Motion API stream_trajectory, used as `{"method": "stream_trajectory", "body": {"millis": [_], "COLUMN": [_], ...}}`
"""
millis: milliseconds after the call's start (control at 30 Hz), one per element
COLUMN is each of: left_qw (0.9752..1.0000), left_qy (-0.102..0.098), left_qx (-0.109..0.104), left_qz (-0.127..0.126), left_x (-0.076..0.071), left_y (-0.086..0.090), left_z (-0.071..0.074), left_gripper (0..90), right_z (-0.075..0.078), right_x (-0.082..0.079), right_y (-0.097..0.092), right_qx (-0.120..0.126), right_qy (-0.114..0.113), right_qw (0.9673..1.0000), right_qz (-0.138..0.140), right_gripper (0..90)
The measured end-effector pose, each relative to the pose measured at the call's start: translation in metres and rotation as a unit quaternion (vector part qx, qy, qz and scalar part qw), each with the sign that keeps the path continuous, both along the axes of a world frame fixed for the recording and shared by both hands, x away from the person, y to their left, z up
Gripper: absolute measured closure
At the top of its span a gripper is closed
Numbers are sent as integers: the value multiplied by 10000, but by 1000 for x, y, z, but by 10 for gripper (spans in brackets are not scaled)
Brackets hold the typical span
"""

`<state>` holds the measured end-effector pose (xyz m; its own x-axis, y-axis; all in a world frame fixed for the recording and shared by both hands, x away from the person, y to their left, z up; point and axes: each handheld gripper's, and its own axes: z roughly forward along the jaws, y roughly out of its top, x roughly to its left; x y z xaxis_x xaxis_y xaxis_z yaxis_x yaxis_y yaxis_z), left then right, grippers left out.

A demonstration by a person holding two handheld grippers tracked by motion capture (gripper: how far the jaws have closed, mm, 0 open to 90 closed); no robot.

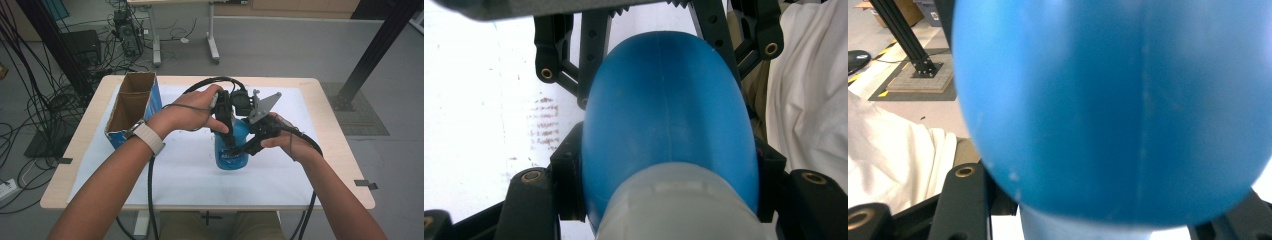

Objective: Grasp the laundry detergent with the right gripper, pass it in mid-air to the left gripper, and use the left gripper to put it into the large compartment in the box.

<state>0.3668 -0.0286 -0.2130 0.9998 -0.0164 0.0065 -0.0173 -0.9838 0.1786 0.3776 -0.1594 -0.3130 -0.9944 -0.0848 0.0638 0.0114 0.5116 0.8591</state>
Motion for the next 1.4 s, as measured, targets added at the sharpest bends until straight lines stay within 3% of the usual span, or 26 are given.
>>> {"method": "stream_trajectory", "body": {"millis": [500, 767, 1300, 1367, 1400], "left_qw": [10000, 10000, 10000, 9999, 9999], "left_qy": [0, -28, -41, -47, -48], "left_qx": [12, 9, 29, 46, 55], "left_qz": [8, 32, 61, 107, 124], "left_x": [0, -1, -2, -2, -1], "left_y": [0, 0, -1, 0, 1], "left_z": [0, 1, 2, 2, 2], "left_gripper": [374, 375, 376, 376, 375], "right_z": [0, 0, -3, -4, -6], "right_x": [-1, 0, -1, -1, -1], "right_y": [0, 1, 0, 0, 0], "right_qx": [-9, 2, 199, 169, 132], "right_qy": [57, -35, -30, -86, 58], "right_qw": [10000, 10000, 9998, 9998, 9999], "right_qz": [0, 21, 56, 58, -7], "right_gripper": [428, 427, 423, 347, 216]}}
